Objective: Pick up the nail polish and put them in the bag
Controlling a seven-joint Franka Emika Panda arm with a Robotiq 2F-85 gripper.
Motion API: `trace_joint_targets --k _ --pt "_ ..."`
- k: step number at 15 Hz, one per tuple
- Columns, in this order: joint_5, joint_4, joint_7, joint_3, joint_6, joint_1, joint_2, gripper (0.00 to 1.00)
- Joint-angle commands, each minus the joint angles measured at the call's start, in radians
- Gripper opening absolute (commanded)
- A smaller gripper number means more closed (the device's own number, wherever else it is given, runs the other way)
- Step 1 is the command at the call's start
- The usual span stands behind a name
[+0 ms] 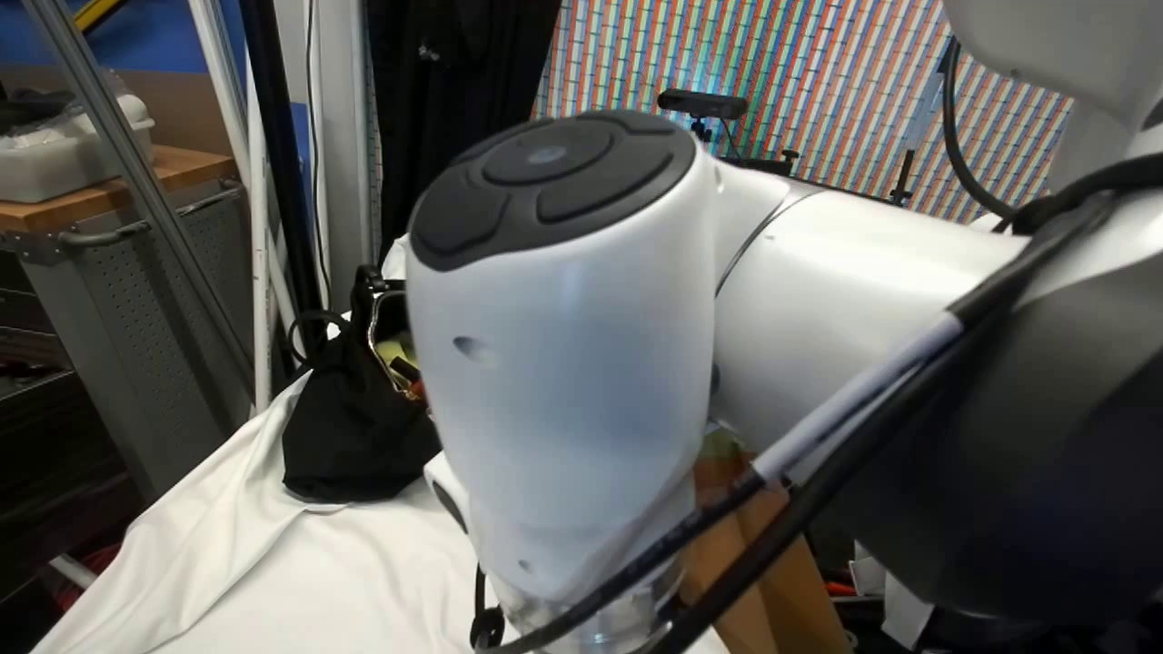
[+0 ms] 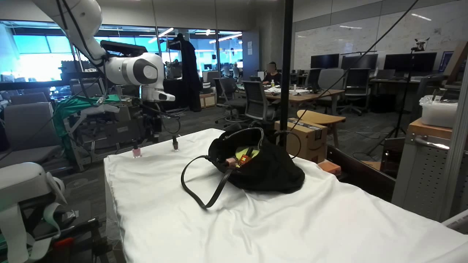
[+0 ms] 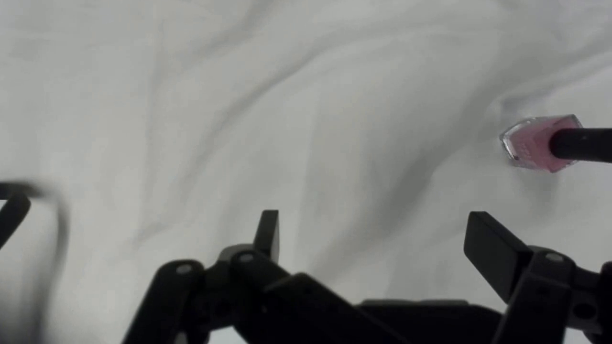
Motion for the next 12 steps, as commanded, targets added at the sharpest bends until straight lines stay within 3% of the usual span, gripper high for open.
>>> trace_joint_targets --k 1,12 --pt "0.051 0.113 0.032 -0.014 0.011 0.027 0.084 1.00" --pt "0.083 0.266 0.109 -0.073 0.112 0.056 0.221 1.00"
